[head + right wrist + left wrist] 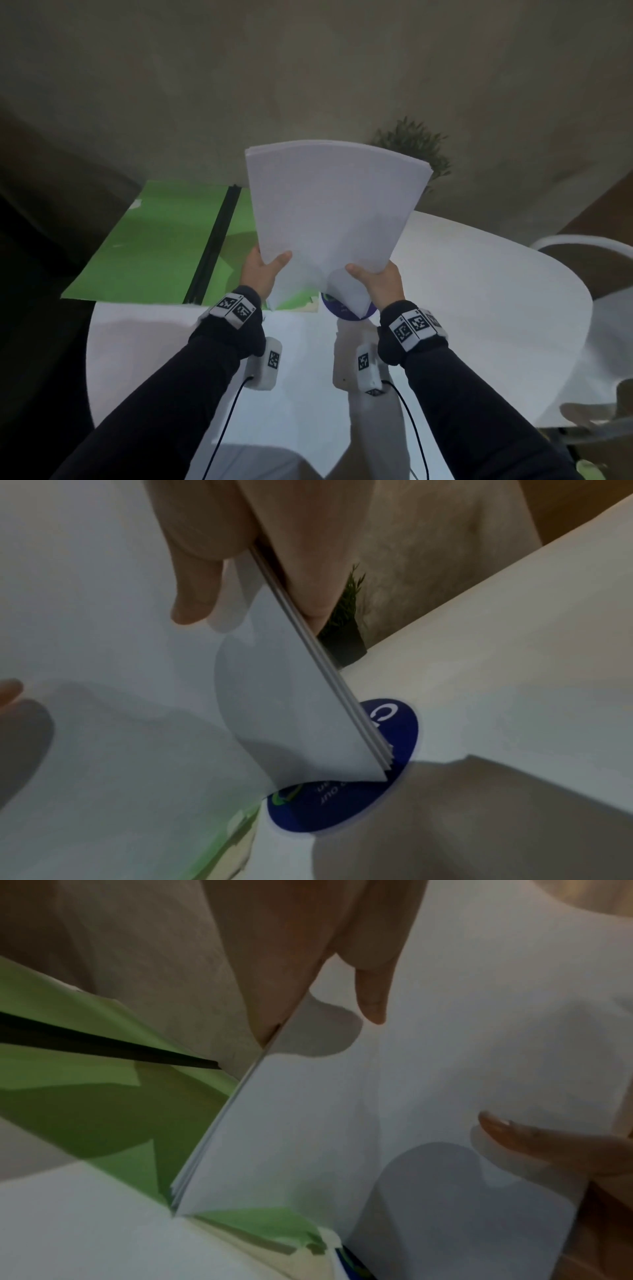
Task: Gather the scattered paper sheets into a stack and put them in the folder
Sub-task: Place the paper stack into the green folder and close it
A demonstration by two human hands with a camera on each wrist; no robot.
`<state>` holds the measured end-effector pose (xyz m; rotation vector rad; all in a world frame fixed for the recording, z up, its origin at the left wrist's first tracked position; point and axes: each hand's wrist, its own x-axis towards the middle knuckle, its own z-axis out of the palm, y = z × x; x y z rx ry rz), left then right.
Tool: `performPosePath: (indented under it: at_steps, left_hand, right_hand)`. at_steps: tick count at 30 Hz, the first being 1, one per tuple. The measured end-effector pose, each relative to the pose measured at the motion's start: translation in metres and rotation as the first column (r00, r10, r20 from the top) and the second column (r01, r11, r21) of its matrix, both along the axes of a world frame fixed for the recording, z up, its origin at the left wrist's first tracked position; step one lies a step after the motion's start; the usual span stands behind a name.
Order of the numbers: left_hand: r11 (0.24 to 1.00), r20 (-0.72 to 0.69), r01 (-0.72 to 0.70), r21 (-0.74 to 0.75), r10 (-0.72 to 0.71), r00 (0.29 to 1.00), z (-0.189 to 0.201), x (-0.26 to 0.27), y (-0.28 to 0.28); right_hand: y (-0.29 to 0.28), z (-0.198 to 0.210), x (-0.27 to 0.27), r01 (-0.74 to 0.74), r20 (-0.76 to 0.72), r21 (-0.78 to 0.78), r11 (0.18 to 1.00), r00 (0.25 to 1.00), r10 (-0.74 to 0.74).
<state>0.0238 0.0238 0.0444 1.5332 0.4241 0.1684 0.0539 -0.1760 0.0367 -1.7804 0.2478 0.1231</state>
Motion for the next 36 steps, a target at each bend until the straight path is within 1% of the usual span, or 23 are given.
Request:
performPosePath:
  at_steps: [5,7,11,13,15,20,23,26,28,33,36]
  left_hand:
    - [1.0,0.001,0.018,-0.007,-0.018,1.0,0.002,0.005,0.007]
    - [0.999,0.019,0.04,0.002,-0.04,0.999,0.006,0.006,0.008]
    - [0.997,0.059,0.07,0.025,-0.071,0.996,0.012,0.008,0.006]
    - [0.996,0.072,0.078,0.033,-0.08,0.994,0.014,0.008,0.003]
    - [0.997,0.092,0.076,0.03,-0.078,0.993,0.016,0.007,0.003]
    - [0.999,0.179,0.049,0.021,-0.052,0.982,0.029,0.01,0.007]
    - [0.999,0.211,0.045,0.011,-0.047,0.976,0.036,0.011,0.005]
    - [1.0,0.216,0.031,0.006,-0.031,0.976,0.035,0.011,0.003]
    - [1.0,0.215,0.029,0.003,-0.029,0.976,0.034,0.01,0.004]
    - [0.999,0.215,0.053,0.002,-0.052,0.975,0.032,0.009,0.007]
    - [0.999,0.219,0.05,-0.011,-0.047,0.975,0.032,0.009,0.007]
  right_hand:
    - [-0.004,0.013,-0.001,-0.016,0.012,0.082,0.997,1.0,0.015]
    - [-0.005,0.026,-0.001,-0.007,0.066,0.147,0.989,0.998,-0.003]
    - [0.003,0.058,0.004,0.029,0.213,0.29,0.956,0.972,-0.094]
    - [0.007,0.07,0.006,0.031,0.263,0.31,0.95,0.958,-0.117]
    - [0.01,0.08,0.007,0.048,0.281,0.314,0.948,0.949,-0.141]
    - [0.014,0.113,0.013,0.108,0.362,0.322,0.941,0.904,-0.228]
    - [0.02,0.128,0.018,0.159,0.356,0.371,0.915,0.885,-0.299]
    - [0.025,0.137,0.026,0.272,0.289,0.375,0.886,0.874,-0.39]
    - [0.027,0.142,0.031,0.321,0.254,0.366,0.874,0.869,-0.425]
    - [0.024,0.15,0.039,0.346,0.295,0.359,0.867,0.839,-0.458]
    - [0.022,0.151,0.041,0.341,0.319,0.339,0.877,0.835,-0.448]
